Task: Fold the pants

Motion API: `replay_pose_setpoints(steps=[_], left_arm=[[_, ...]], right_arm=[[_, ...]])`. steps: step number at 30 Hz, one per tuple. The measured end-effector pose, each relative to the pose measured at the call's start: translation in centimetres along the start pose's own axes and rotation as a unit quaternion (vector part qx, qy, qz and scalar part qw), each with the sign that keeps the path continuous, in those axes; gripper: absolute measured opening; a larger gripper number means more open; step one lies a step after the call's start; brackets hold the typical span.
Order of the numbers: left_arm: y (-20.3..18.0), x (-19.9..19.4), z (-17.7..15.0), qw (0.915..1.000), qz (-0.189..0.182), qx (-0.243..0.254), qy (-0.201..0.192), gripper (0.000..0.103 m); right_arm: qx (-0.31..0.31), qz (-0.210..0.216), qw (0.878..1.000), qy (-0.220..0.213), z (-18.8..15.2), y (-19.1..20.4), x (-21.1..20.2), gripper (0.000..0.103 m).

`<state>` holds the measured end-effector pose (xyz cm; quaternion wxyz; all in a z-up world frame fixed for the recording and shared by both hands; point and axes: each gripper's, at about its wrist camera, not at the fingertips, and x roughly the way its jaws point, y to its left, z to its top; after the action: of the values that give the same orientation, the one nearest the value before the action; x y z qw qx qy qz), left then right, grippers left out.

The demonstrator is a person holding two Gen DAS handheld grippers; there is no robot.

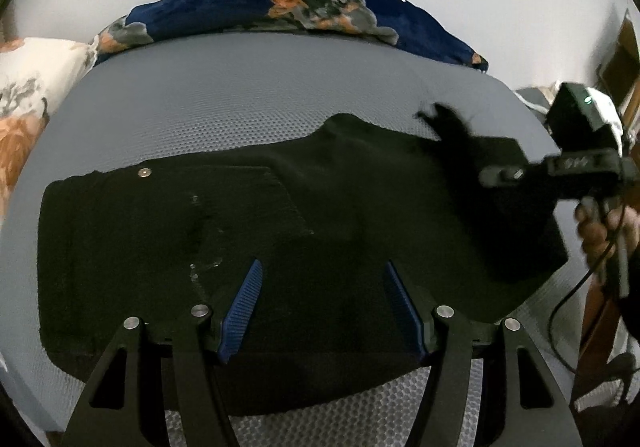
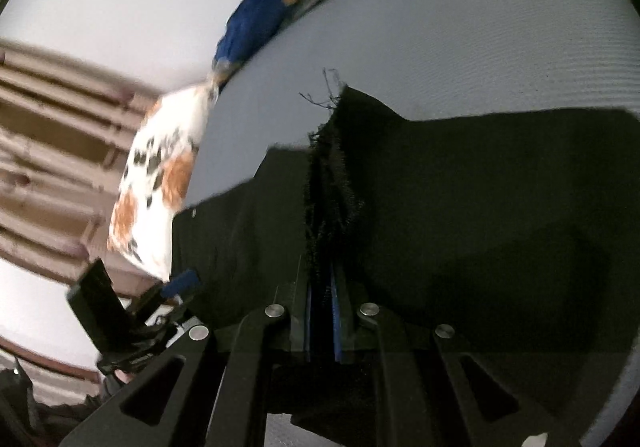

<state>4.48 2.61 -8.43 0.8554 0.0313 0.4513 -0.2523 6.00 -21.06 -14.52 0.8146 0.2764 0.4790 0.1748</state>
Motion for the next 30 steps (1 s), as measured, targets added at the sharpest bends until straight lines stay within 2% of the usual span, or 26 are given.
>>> replay_pose_setpoints(steps=[4,6,8,10,13,16,17,21,24,28,30], left_arm=[[0.2,-0.4,0.0,0.9999,-0.012,-0.004,-0.005,0.064],[0.1,-0.4,0.0,0.9998,-0.019,-0.005,-0.005,0.064],[0.2,-0.3,0.2,0.9996,-0.027,-0.008,-0.004,0.064],[0.2,-0.2,0.4,0.9990,-0.042,-0.017,-0.001,0.064],[0.1,0.0,0.8,0.9974,-0.066,-0.029,0.004,0.064],[0.1,0.6,1.1,0.9931,-0.104,-0.050,0.020,0.064],[0.1,0.8,1.2,0.9916,-0.114,-0.056,0.025,0.064],[-0.3,3.1,1.3,0.9778,-0.172,-0.093,0.076,0.063],[-0.6,4.8,1.4,0.9619,-0.215,-0.127,0.112,0.062],[-0.7,6.5,1.3,0.9485,-0.234,-0.156,0.146,0.060],[-0.6,7.3,1.3,0.9446,-0.233,-0.167,0.159,0.060]], right_arm=[[-0.037,-0.029,0.999,0.026,-0.5,1.8,3.1,0.009],[-0.052,-0.043,0.997,0.036,-0.7,2.5,4.1,0.015],[-0.050,-0.034,0.997,0.040,-0.9,2.8,4.5,0.031],[-0.053,-0.030,0.998,0.031,-1.0,3.3,4.0,0.037],[-0.042,-0.028,0.999,0.018,-0.9,3.4,2.2,0.037],[-0.026,-0.038,0.999,-0.023,-1.3,2.5,-1.1,0.040],[-0.014,-0.039,0.998,-0.038,-1.6,1.8,-2.3,0.044],[0.030,-0.043,0.995,-0.082,-2.9,-0.3,-5.3,0.048],[0.051,-0.043,0.992,-0.104,-3.8,-1.3,-6.6,0.048],[0.063,-0.046,0.989,-0.122,-3.9,-1.9,-7.5,0.048],[0.066,-0.048,0.989,-0.125,-3.9,-2.2,-7.6,0.048]])
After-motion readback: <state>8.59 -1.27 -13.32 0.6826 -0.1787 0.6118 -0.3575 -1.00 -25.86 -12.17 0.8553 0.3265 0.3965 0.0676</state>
